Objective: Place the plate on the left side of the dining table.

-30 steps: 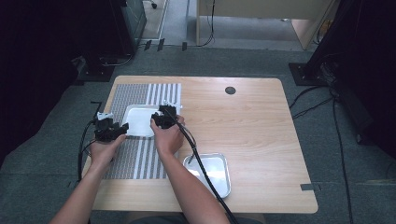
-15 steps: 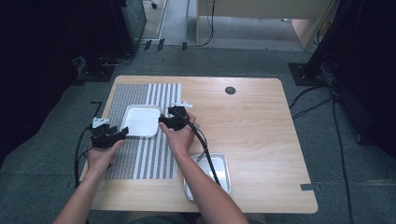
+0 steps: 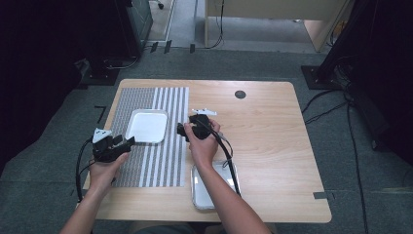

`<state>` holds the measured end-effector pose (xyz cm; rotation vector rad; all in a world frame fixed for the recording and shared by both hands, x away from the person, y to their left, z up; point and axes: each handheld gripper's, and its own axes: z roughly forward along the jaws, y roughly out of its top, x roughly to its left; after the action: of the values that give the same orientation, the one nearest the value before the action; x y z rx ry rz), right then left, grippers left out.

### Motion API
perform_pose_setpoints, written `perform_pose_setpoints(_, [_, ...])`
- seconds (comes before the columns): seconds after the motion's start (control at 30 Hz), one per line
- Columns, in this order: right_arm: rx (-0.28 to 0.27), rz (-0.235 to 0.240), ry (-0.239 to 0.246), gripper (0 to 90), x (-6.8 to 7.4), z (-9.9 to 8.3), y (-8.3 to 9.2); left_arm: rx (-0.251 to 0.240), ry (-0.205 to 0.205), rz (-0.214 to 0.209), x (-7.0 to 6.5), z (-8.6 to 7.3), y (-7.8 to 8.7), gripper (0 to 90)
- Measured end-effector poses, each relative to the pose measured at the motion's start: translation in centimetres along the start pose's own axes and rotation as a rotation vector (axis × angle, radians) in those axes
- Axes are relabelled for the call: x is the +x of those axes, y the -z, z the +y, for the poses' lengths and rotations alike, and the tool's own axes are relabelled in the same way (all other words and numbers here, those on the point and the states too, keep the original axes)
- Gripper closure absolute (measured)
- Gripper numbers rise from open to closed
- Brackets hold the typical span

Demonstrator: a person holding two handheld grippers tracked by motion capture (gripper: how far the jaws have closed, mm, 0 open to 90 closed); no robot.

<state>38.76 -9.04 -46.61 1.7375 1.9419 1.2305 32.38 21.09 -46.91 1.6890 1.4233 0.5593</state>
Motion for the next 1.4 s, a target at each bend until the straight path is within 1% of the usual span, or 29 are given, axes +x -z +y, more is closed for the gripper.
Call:
perform_pose_setpoints(0.07, [0.003, 0.005, -0.009, 24.9, -0.2, -0.1, 0.3, -0.004, -0.003, 0.001, -0.1, -0.1, 0.2, 42.8])
perform_pose_setpoints(0.1, [0.003, 0.005, -0.009, 24.9, -0.2, -0.1, 0.3, -0.009, -0.009, 0.002, -0.3, -0.2, 0.4, 42.8])
perform_pose_setpoints(0.13, [0.003, 0.003, -0.007, 24.8, -0.4, -0.2, 0.7, -0.013, -0.012, 0.003, -0.4, -0.4, 0.7, 42.3])
perform_pose_setpoints(0.2, [0.005, 0.002, -0.003, 24.7, -0.5, -0.3, 1.0, -0.012, -0.010, -0.003, -0.5, -0.5, 0.8, 42.0])
perform_pose_setpoints(0.3, [0.007, 0.004, 0.016, 24.1, -1.0, -0.5, 1.9, -0.021, -0.002, -0.015, -0.8, -1.0, 1.4, 41.7])
perform_pose_setpoints(0.4, [-0.007, -0.010, 0.038, 24.7, -1.5, -0.7, 2.6, -0.025, -0.016, -0.007, -0.9, -1.2, 1.7, 41.5])
perform_pose_setpoints(0.47, [-0.012, -0.009, 0.035, 24.7, -1.8, -0.9, 2.9, -0.023, -0.012, -0.005, -0.9, -1.5, 1.8, 41.4])
perform_pose_setpoints(0.57, [-0.016, -0.005, 0.034, 24.4, -2.2, -1.1, 3.5, -0.018, -0.017, -0.005, -1.0, -1.9, 2.1, 40.8])
perform_pose_setpoints(0.63, [-0.017, -0.007, 0.042, 23.9, -2.5, -1.2, 3.9, -0.015, -0.025, -0.010, -1.1, -2.1, 2.2, 40.6])
perform_pose_setpoints(0.73, [-0.022, -0.003, 0.045, 23.5, -2.8, -1.3, 4.5, -0.013, -0.025, -0.012, -1.3, -2.4, 2.5, 39.3])
perform_pose_setpoints(0.77, [-0.022, -0.003, 0.050, 23.0, -3.2, -1.5, 4.9, -0.012, -0.027, -0.014, -1.4, -2.6, 2.7, 38.5])
perform_pose_setpoints(0.8, [-0.022, -0.003, 0.050, 23.0, -3.2, -1.5, 4.9, -0.012, -0.027, -0.014, -1.4, -2.6, 2.7, 37.9])
perform_pose_setpoints(0.87, [-0.025, -0.006, 0.054, 22.7, -3.6, -1.7, 5.3, -0.012, -0.025, -0.029, -1.6, -2.9, 3.0, 37.2])
perform_pose_setpoints(0.9, [-0.026, -0.010, 0.055, 22.6, -4.1, -1.8, 5.7, -0.007, -0.026, -0.044, -1.7, -3.2, 3.2, 35.5])
perform_pose_setpoints(0.93, [-0.026, -0.010, 0.055, 22.6, -4.1, -1.8, 5.7, -0.007, -0.026, -0.044, -1.7, -3.2, 3.2, 34.9])
perform_pose_setpoints(0.97, [-0.028, -0.013, 0.057, 22.4, -4.5, -1.9, 6.2, -0.003, -0.031, -0.053, -2.0, -3.4, 3.3, 33.1])
perform_pose_setpoints(1.0, [-0.029, -0.015, 0.055, 22.4, -4.7, -2.0, 6.4, -0.003, -0.031, -0.053, -2.0, -3.4, 3.3, 31.9])
perform_pose_setpoints(1.03, [-0.030, -0.018, 0.056, 22.4, -5.0, -2.0, 6.7, -0.001, -0.039, -0.056, -2.2, -3.6, 3.5, 30.2])
perform_pose_setpoints(1.13, [-0.031, -0.020, 0.055, 22.3, -5.4, -2.1, 7.1, 0.002, -0.041, -0.066, -2.3, -3.8, 3.7, 26.7])
perform_pose_setpoints(1.17, [-0.039, -0.027, 0.059, 22.2, -5.8, -2.3, 7.7, -0.002, -0.039, -0.073, -2.3, -4.0, 3.9, 25.4])
perform_pose_setpoints(1.27, [-0.044, -0.037, 0.065, 22.2, -6.4, -2.4, 8.4, -0.005, -0.041, -0.064, -2.4, -4.3, 4.1, 24.0])
perform_pose_setpoints(1.3, [-0.047, -0.042, 0.066, 22.2, -6.8, -2.5, 8.7, -0.006, -0.047, -0.049, -2.3, -4.6, 4.3, 24.1])
perform_pose_setpoints(1.33, [-0.047, -0.042, 0.066, 22.2, -6.8, -2.5, 8.7, -0.006, -0.047, -0.049, -2.3, -4.6, 4.3, 24.0])
perform_pose_setpoints(1.37, [-0.047, -0.051, 0.065, 22.2, -7.3, -2.7, 9.2, 0.000, -0.046, -0.045, -2.2, -4.9, 4.3, 23.6])
perform_pose_setpoints(1.4, [-0.047, -0.051, 0.065, 22.2, -7.3, -2.7, 9.2, 0.001, -0.048, -0.038, -2.2, -5.0, 4.3, 23.6])
